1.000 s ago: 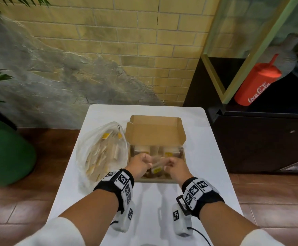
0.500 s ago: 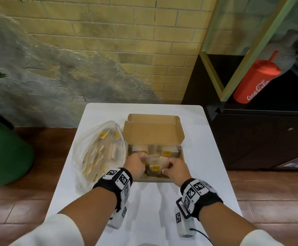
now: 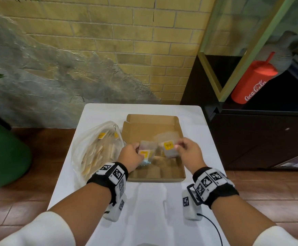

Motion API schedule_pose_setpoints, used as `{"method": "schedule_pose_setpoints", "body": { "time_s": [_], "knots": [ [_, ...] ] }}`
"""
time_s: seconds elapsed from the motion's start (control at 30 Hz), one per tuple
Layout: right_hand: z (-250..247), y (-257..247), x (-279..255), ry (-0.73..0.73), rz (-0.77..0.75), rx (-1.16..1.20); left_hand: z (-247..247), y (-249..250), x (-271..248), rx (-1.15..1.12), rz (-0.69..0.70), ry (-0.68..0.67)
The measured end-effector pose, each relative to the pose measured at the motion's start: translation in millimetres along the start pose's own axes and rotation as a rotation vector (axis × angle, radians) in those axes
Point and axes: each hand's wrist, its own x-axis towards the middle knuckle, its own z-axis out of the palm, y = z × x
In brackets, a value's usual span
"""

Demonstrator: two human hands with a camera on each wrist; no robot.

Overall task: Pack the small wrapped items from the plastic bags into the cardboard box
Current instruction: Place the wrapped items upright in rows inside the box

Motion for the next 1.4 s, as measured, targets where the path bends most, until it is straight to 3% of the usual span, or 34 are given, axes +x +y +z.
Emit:
{"method": "schedule_pose_setpoints", "body": {
  "time_s": [0.13, 0.3, 0.37, 0.47, 0.7, 0.87, 1.0, 1.4],
  "knots": [
    [-12, -19, 8, 0.043, -0.093, -0.083, -9, 8, 1, 0.229, 0.125, -0.103],
    [5, -10, 9, -0.246, -0.082, -0.523, -2, 9, 0, 0.614, 0.146, -0.326],
    [12, 2, 8, -0.349, -0.067, -0.672, 0, 9, -3, 0.642, 0.126, -0.337],
    [17, 12, 8, -0.384, -0.067, -0.794, -1, 8, -5, 0.644, 0.103, -0.349],
    [8, 14, 15, -0.299, -0.191, -0.854, -13, 11, -3, 0.726, 0.186, -0.261],
    [-4, 9, 18, -0.287, -0.220, -0.770, -17, 9, 1, 0.788, 0.216, -0.308],
    [-8, 12, 22, -0.266, -0.258, -0.734, -16, 6, 3, 0.779, 0.228, -0.267],
    [-12, 12, 21, -0.244, -0.233, -0.664, -14, -4, 6, 0.705, 0.235, -0.242]
  ]
}}
